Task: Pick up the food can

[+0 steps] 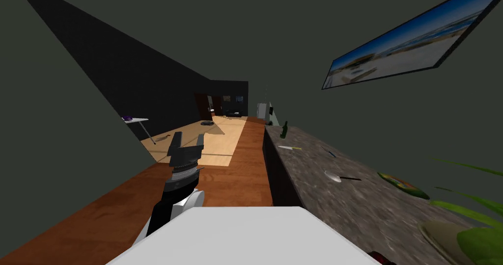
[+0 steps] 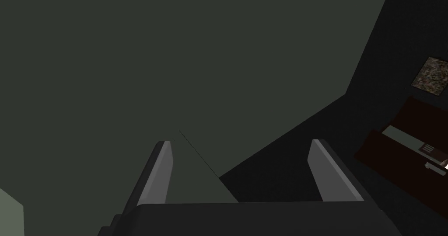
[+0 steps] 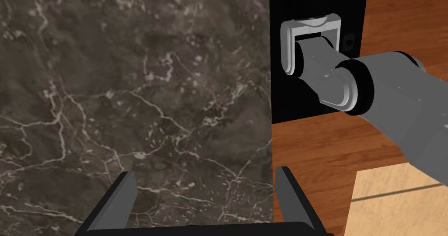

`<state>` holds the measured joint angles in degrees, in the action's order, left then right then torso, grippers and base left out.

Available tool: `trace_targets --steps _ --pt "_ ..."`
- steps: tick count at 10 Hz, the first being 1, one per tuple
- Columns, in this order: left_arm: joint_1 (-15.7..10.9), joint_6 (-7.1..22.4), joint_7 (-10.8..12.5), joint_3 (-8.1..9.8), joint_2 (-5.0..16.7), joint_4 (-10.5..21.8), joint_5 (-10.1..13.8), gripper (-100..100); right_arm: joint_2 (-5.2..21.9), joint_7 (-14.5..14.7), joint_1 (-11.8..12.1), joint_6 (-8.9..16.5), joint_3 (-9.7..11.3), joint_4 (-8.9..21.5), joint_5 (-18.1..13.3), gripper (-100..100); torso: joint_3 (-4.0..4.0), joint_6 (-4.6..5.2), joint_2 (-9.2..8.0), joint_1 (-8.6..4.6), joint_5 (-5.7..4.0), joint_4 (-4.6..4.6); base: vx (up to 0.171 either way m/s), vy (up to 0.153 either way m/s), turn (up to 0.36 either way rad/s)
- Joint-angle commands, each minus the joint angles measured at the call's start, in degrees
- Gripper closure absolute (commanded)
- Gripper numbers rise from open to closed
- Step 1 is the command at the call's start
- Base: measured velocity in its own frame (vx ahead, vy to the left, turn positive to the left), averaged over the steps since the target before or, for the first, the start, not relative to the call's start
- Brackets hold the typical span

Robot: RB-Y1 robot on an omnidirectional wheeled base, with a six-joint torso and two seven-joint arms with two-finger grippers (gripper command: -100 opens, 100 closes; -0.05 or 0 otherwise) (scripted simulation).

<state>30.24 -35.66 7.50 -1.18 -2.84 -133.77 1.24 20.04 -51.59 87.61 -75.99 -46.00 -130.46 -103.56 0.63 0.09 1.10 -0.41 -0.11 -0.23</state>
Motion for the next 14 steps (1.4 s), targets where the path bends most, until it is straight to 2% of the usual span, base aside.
trace_targets --steps 1,3,5,6,7,10,11,12,14 --pt "0.00 0.00 0.00 0.00 0.00 0.00 0.00 0 0.55 -1.17 0.24 -0.59 -1.51 -0.31 -1.37 -100 0.00 0.00 0.00 0.00 0.00 0.00 0.220 -0.070 0.203" --pt "0.00 0.00 0.00 0.00 0.00 0.00 0.00 0 0.97 -1.75 -0.15 -0.65 -2.47 -0.73 -2.15 -100 0.06 0.00 0.08 0.19 0.04 -0.03 0.218 -0.024 0.206" --pt "0.00 0.00 0.00 0.00 0.00 0.00 0.00 0 0.98 -1.74 -0.41 -0.54 -2.32 -0.75 -2.28 -100 0.05 0.02 0.07 0.22 0.06 -0.03 0.155 -0.044 0.082" --pt "0.00 0.00 0.00 0.00 -0.01 0.00 0.00 0 1.00 -1.73 -0.46 -0.49 -2.34 -0.77 -2.31 0 -0.13 0.05 -0.28 0.32 0.07 0.04 0.018 -0.006 0.000" --pt "-0.01 0.00 0.00 -0.01 -0.01 0.00 0.00 0 1.01 -1.00 -1.36 0.43 -1.24 0.83 -3.05 -100 -0.32 0.06 -0.58 0.42 0.10 0.12 -0.001 0.008 0.032" --pt "-0.02 0.00 0.00 -0.01 -0.02 0.00 0.00 0 1.00 0.46 -3.14 2.26 0.96 4.04 -4.55 -100 -0.52 0.07 -0.90 0.55 0.13 0.21 -0.020 0.022 0.028" --pt "-0.02 0.00 0.00 -0.01 -0.02 0.00 0.00 0 0.89 -0.07 -2.73 1.80 0.60 3.01 -4.42 -100 -0.53 0.07 -0.92 0.56 0.13 0.21 -0.009 0.011 0.003" --pt "-0.02 0.00 0.00 -0.01 -0.01 0.00 0.00 0 0.90 -0.06 -2.81 1.92 0.70 3.10 -4.50 100 -0.51 0.08 -0.89 0.53 0.13 0.20 0.000 0.000 0.000" --pt "-0.02 0.00 0.00 -0.01 -0.01 0.00 0.00 0 0.87 -0.10 -2.79 1.89 0.71 3.10 -4.47 100 -0.49 0.05 -0.85 0.45 0.11 0.20 0.000 0.000 0.000"
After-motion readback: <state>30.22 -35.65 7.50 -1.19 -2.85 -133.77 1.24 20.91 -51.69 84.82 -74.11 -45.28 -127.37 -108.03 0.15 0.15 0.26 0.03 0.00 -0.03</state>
